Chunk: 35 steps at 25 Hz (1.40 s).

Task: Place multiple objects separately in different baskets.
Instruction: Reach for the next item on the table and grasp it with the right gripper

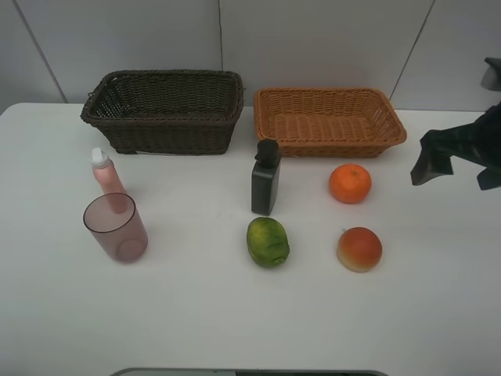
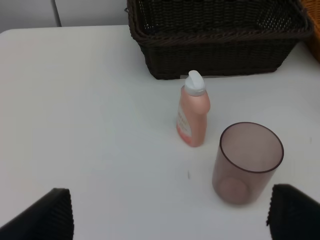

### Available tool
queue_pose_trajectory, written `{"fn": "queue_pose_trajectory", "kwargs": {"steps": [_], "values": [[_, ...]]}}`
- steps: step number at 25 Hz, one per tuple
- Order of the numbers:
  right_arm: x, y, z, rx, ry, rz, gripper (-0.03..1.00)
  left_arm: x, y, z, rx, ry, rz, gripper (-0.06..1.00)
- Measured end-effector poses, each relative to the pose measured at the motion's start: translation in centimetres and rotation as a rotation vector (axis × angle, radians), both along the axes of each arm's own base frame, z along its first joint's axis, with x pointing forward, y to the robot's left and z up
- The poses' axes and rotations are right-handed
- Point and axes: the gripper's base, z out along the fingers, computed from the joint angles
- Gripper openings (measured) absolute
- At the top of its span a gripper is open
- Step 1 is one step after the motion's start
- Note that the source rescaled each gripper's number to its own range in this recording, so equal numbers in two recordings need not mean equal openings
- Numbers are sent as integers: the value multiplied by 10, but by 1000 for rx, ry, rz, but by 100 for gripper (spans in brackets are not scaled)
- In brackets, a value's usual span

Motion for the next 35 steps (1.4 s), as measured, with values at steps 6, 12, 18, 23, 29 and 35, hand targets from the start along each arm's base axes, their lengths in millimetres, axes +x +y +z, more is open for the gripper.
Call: {"fn": "queue_pose_trajectory", "kwargs": {"steps": [6, 12, 18, 23, 29, 35], "values": [[5, 35, -22, 42, 92, 93, 87, 0, 0, 0, 0, 0, 0, 99], [10, 64, -46, 53, 140, 102, 87, 0, 0, 0, 0, 0, 0, 99], [5, 89, -53, 59, 142, 138, 87, 0, 0, 0, 0, 0, 0, 99], [7, 90, -58, 38, 130, 124, 87, 0, 0, 0, 0, 0, 0, 99], [10, 91, -78, 13, 197, 112, 87, 0, 0, 0, 0, 0, 0, 99], [13, 92, -86, 5, 204, 116, 87, 0, 0, 0, 0, 0, 0, 99]]}}
